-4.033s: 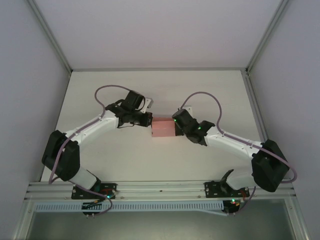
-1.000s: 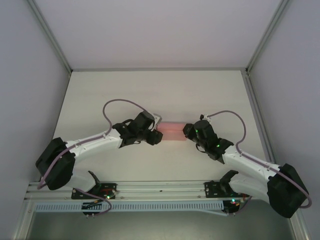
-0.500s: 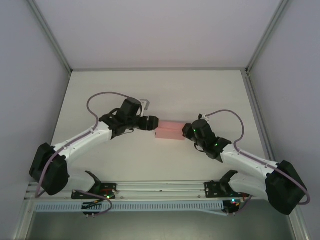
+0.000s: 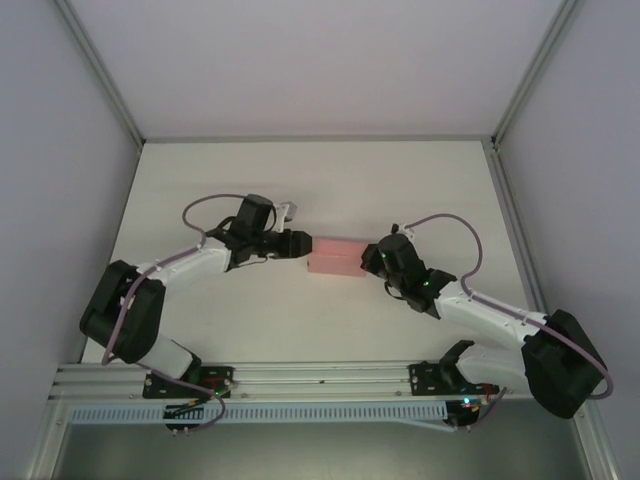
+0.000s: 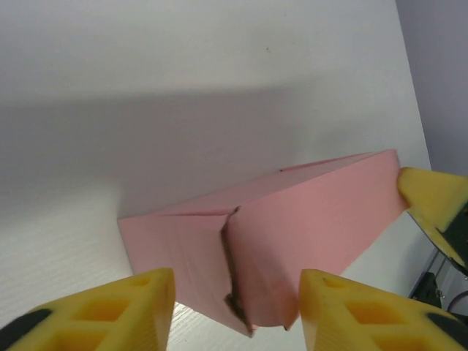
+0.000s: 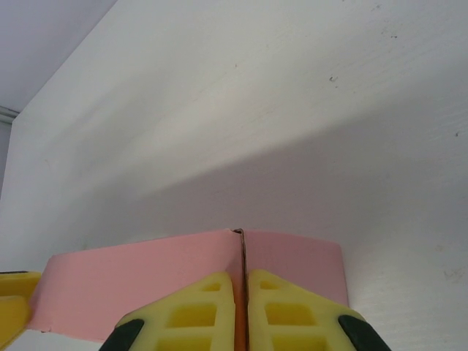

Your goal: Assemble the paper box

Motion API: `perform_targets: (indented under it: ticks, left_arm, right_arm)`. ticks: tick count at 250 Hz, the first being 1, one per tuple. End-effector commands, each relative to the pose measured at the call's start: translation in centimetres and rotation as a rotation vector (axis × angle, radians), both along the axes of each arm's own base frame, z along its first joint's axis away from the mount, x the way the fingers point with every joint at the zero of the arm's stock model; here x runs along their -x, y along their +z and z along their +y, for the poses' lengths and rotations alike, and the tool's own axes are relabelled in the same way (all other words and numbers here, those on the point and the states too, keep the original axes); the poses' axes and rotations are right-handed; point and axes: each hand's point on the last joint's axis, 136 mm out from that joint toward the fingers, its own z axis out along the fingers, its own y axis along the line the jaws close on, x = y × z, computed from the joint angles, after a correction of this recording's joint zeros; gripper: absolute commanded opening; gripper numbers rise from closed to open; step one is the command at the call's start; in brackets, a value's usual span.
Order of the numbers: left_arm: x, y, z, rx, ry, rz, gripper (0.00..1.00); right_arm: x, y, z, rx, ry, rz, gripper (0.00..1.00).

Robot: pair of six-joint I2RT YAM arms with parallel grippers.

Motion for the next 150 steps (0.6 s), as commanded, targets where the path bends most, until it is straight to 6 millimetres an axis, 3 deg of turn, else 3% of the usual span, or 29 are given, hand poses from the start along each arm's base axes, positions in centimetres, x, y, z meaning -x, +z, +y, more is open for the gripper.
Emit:
perform_targets:
  ticks: [1,21,39,66,150]
  left_arm:
    - [0.3,-2.3,0.1,0.008,-0.011,0.054,0.37]
    - [0.3,-3.5,0.4,0.019,0.003,0.091,0.26]
    - [0.8,-4.1,0.7,0.037,-0.002,0.111,0.23]
    - [1.4,-5.2,1.2,0.029,0.006,0.132,0.0]
    - [2.7,-7.0,1.8,0.01,0.002,0.181,0.0]
  right_arm:
    - [5.4,-8.6,-4.2,0.278,0.04,0.294,0.05]
    - [5.5,-9.0,-4.5,0.292,0.035,0.302,0.04]
    - [5.5,-9.4,-4.5,0.296,0.044,0.305,0.04]
    - [5.4,-10.0,-4.2,0.281,0.07,0.309,0.02]
    - [6.4,-11.5,-2.8,0.158,0.143,0.341,0.0]
